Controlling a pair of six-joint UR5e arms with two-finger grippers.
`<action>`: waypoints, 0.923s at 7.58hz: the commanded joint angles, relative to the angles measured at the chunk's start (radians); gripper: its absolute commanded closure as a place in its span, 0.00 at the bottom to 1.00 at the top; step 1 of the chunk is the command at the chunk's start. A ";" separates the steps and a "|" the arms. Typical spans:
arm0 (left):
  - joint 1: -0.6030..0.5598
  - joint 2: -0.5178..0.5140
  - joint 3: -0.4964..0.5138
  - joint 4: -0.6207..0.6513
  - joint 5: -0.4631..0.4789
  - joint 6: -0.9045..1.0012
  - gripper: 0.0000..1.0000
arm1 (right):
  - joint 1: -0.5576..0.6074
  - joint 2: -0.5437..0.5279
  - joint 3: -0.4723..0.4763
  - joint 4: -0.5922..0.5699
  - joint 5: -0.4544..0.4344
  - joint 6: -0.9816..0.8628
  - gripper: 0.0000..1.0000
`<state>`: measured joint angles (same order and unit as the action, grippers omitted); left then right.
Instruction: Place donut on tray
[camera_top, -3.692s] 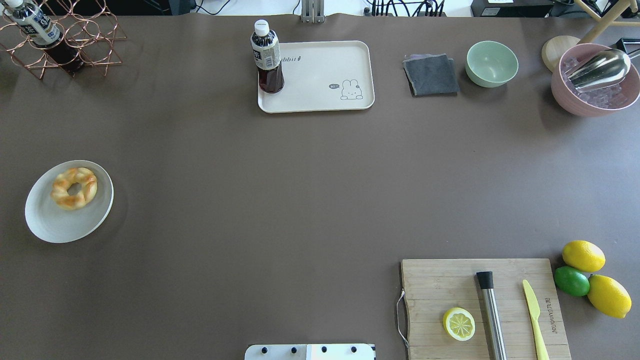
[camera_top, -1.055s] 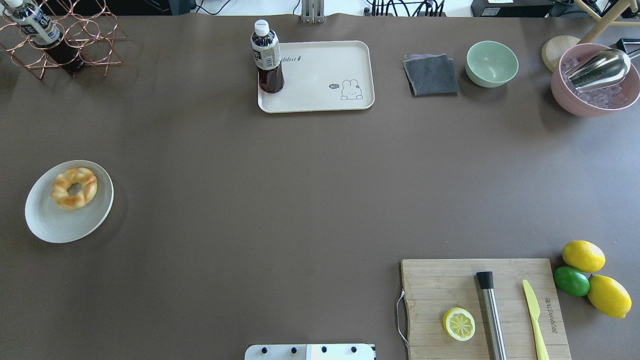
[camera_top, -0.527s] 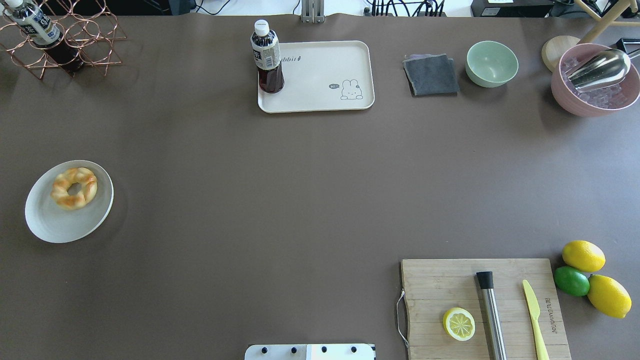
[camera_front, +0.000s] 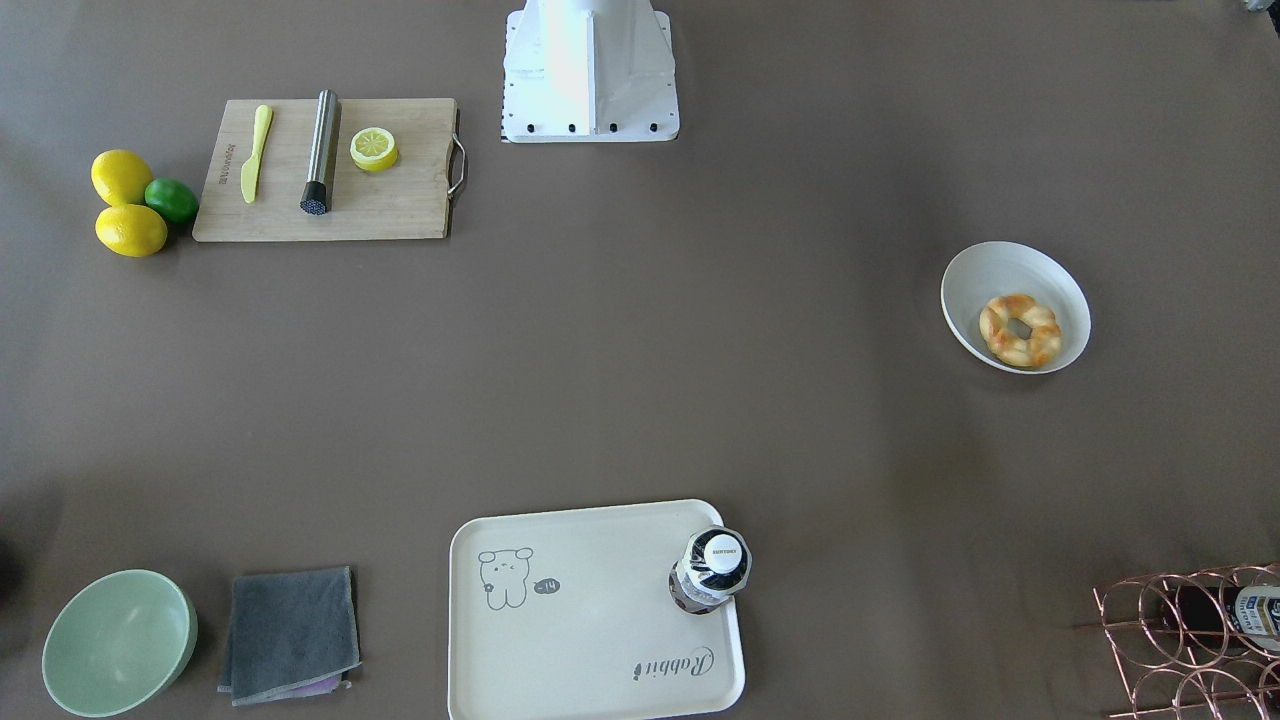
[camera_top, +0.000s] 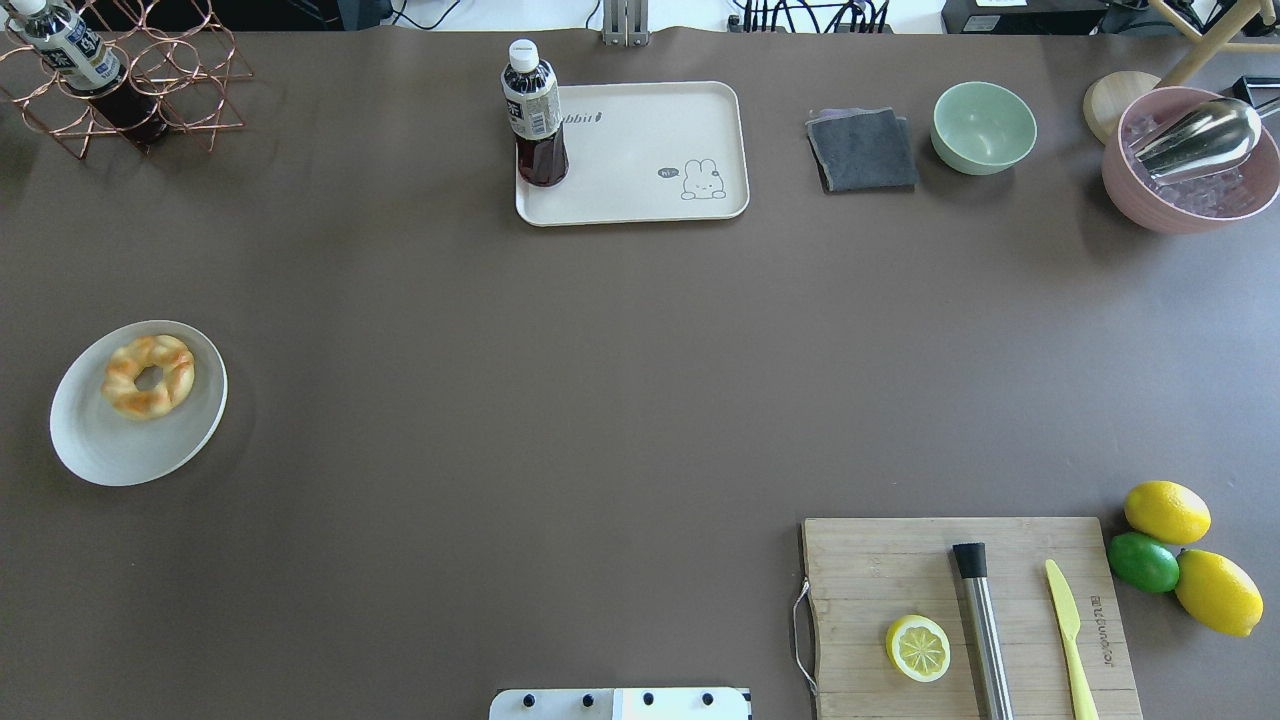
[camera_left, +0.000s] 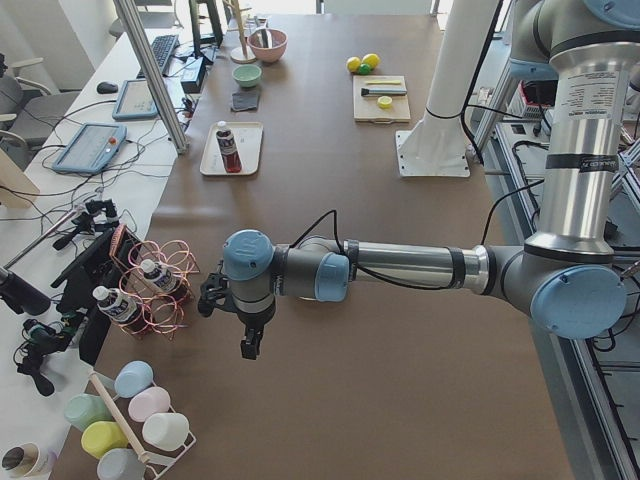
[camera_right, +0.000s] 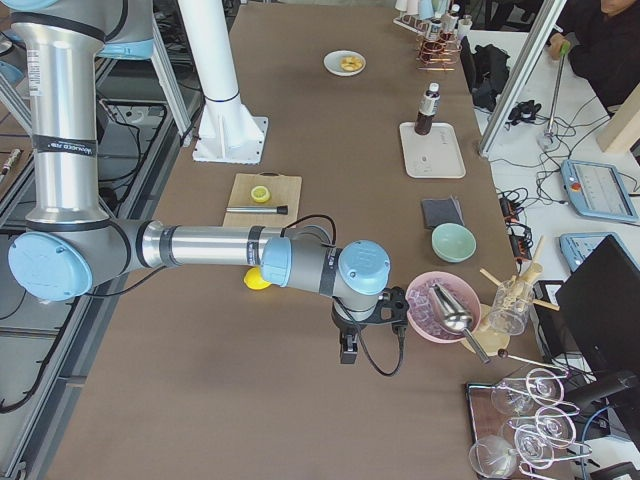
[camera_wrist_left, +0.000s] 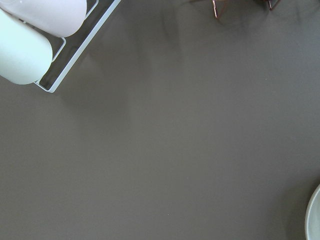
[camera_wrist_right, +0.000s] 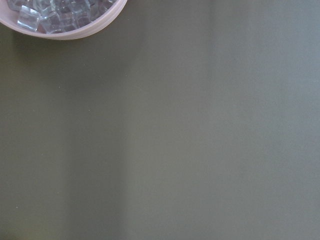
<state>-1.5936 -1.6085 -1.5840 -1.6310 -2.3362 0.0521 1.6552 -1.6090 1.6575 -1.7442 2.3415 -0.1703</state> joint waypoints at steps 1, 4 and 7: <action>0.059 -0.037 -0.011 -0.003 -0.063 -0.111 0.02 | 0.000 0.001 0.002 0.000 0.001 0.000 0.00; 0.180 -0.035 -0.036 -0.089 -0.094 -0.262 0.02 | 0.000 0.003 -0.004 0.000 -0.001 0.002 0.00; 0.280 -0.016 0.011 -0.268 -0.089 -0.400 0.02 | 0.000 0.003 -0.005 0.000 -0.001 0.008 0.00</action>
<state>-1.3618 -1.6352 -1.6084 -1.8039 -2.4253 -0.2936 1.6552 -1.6063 1.6530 -1.7441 2.3410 -0.1658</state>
